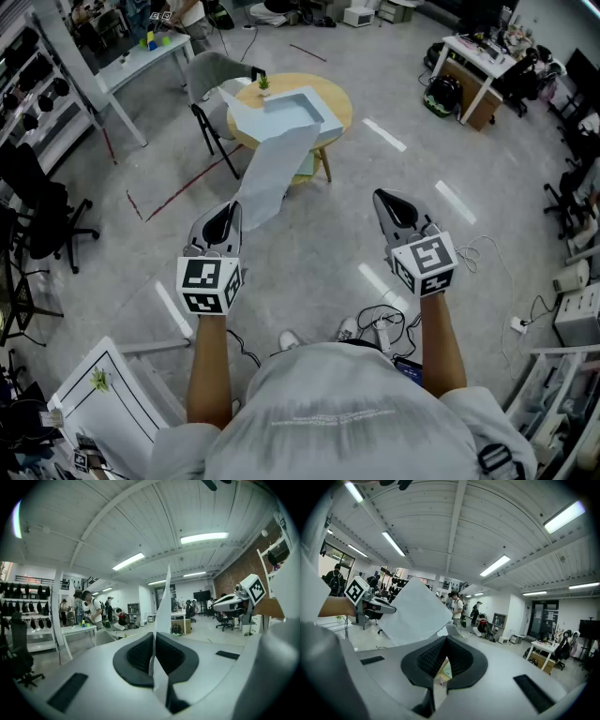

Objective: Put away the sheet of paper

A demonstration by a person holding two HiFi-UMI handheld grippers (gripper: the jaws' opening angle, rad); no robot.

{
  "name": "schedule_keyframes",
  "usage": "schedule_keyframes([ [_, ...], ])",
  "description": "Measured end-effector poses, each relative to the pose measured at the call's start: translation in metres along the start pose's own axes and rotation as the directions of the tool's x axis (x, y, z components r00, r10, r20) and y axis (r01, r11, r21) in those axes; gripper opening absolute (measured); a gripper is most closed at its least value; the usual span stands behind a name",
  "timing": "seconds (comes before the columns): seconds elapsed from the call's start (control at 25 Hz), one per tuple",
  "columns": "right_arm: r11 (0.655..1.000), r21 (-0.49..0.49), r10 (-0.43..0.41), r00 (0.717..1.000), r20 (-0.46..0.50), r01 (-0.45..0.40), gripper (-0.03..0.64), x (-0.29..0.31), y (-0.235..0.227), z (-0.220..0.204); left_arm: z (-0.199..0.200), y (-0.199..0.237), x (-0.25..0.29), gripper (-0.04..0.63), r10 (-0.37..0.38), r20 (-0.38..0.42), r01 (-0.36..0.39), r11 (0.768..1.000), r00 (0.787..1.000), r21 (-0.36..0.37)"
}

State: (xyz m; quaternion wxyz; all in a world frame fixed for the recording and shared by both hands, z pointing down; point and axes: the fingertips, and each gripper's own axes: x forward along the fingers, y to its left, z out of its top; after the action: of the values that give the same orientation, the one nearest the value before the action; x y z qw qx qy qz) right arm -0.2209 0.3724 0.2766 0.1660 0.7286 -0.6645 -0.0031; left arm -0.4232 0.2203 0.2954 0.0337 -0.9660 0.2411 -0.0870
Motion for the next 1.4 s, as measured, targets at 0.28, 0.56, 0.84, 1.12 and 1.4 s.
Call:
schedule_keyframes([
  [0.28,1.0,-0.01,0.028,0.999,0.023,-0.028,0.028,0.0,-0.009,-0.003,0.008,-0.016,0.008,0.017,0.007,0.002,-0.007,0.998,1.0,0.061],
  [0.56,0.999,0.005,0.045,0.999,0.028,-0.045,0.028,0.003,-0.039,-0.019,0.013,-0.039,0.025,0.017,0.03,-0.018,-0.028,0.996,0.999,0.087],
  [0.84,0.995,0.043,0.091,0.993,0.078,-0.095,0.028,0.0,-0.092,-0.038,0.014,-0.079,0.056,0.017,0.07,-0.04,-0.067,0.995,0.997,0.079],
  [1.12,0.992,0.021,0.126,0.99,0.062,-0.128,0.028,0.007,-0.143,-0.069,0.011,-0.118,0.092,0.018,0.107,-0.087,-0.1,0.992,0.99,0.082],
  [1.4,0.991,0.091,0.097,0.994,0.047,-0.101,0.028,0.029,-0.172,-0.087,0.004,-0.113,0.129,0.017,0.097,-0.103,-0.091,0.994,0.99,0.06],
])
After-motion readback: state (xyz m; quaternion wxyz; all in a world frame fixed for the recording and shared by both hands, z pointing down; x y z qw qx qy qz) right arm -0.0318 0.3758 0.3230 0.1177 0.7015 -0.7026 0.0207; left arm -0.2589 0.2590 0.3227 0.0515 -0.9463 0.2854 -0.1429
